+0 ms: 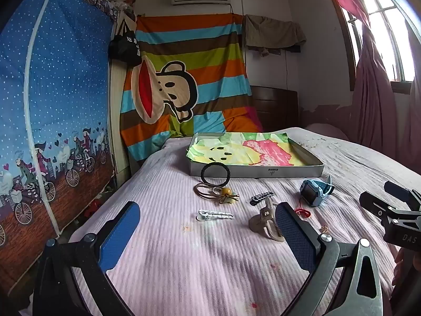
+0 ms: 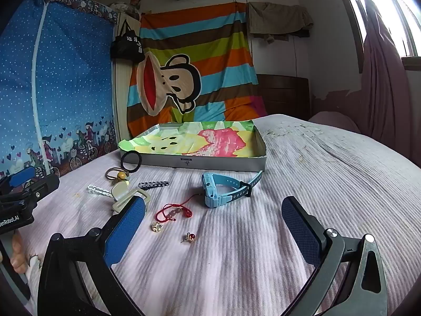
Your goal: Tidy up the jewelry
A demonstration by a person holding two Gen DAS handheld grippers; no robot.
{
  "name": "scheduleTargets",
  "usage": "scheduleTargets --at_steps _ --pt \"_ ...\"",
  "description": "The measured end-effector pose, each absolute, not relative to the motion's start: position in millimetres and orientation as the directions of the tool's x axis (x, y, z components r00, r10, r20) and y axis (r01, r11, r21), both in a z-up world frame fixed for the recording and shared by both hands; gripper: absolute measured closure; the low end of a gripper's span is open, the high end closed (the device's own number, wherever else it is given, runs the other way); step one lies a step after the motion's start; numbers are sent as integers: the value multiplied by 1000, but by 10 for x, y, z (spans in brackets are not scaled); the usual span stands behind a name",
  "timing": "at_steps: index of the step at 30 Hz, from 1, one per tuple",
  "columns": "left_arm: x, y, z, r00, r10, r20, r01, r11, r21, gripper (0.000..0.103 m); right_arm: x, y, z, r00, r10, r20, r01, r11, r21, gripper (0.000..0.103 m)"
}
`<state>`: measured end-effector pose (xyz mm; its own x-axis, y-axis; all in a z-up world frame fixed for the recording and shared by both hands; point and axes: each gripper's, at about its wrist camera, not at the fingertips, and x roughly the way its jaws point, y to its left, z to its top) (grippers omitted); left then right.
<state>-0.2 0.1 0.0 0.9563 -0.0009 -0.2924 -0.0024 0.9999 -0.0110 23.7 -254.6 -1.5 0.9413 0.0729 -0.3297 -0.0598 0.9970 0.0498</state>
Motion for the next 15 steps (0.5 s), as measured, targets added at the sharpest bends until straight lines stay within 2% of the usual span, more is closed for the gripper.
scheduleTargets --at_steps 15 --pt "0 0 0 956 1 -293 -3 1000 -6 0 234 -2543 -16 941 73 -329 -60 997 51 1"
